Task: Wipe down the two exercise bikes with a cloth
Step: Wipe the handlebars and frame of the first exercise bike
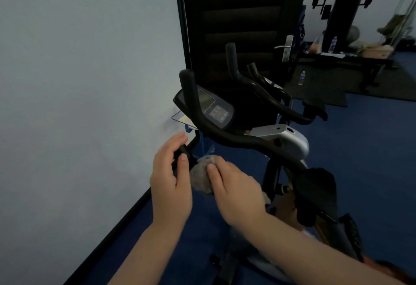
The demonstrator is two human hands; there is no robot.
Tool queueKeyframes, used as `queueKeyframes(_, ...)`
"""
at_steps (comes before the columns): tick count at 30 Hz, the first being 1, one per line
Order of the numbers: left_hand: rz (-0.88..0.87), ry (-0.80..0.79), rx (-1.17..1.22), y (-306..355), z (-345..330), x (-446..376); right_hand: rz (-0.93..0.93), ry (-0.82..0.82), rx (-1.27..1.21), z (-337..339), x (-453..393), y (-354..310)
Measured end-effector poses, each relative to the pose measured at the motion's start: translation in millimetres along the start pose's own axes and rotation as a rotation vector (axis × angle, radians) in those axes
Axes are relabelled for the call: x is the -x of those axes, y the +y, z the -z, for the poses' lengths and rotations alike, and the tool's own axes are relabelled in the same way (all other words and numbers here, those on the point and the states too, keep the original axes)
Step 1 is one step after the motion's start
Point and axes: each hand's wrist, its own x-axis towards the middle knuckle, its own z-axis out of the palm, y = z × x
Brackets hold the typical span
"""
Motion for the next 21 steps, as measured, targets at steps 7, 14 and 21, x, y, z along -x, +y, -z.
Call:
queueKeyframes(7, -0.012, 0.063, -0.056, -1, -13, 4, 0.196, 0.079, -0.078, 14, 63, 57)
queueKeyframes(14, -0.035, 0.107, -0.129, 0, -27, 6, 0.129, 0.036, -0.116, 8, 28, 19)
queueKeyframes(21, -0.079, 0.066, -0.221, -8, -19, 5, 0.140, 0.103, 0.028, 9, 27, 26)
